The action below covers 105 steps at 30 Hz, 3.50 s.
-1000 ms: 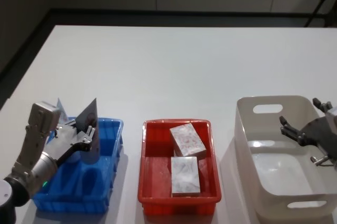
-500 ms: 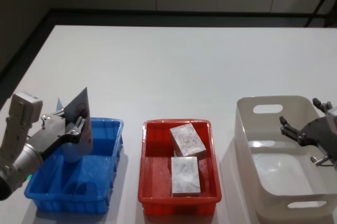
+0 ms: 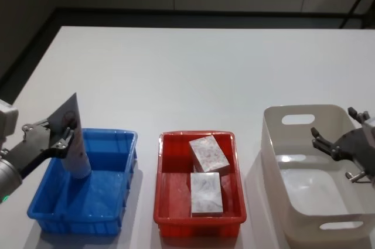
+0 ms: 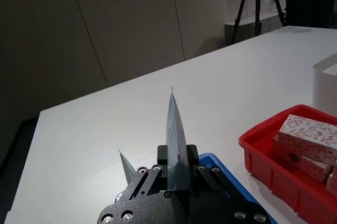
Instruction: Bimanual collaborative sorting of washing and personal care products
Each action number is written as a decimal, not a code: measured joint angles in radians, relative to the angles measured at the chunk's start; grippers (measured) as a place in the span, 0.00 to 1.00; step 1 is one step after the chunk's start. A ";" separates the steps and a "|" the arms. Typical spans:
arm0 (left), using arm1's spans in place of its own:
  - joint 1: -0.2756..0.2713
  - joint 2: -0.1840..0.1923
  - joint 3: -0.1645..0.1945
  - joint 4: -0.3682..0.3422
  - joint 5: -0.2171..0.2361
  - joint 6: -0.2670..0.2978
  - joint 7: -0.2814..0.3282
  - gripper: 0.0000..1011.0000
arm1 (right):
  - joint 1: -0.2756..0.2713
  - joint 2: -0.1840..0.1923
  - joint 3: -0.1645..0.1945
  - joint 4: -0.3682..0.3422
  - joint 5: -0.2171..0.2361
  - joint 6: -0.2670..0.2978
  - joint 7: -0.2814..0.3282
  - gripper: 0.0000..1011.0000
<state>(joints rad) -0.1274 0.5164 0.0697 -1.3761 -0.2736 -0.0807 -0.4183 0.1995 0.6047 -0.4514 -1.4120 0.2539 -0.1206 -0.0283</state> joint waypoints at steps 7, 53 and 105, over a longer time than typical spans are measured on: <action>0.040 0.026 -0.027 -0.049 -0.039 0.000 -0.025 0.20 | 0.000 0.000 0.000 0.000 0.000 0.000 0.000 0.99; 0.035 0.129 0.124 -0.165 -0.210 -0.058 -0.252 0.20 | 0.000 0.000 0.000 0.000 0.000 0.000 0.000 0.99; -0.100 0.135 0.359 -0.153 -0.298 -0.094 -0.390 0.20 | 0.000 0.000 0.000 0.000 0.000 0.000 0.000 0.99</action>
<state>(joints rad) -0.2276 0.6513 0.4288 -1.5288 -0.5719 -0.1747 -0.8083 0.1995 0.6047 -0.4514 -1.4120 0.2539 -0.1205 -0.0283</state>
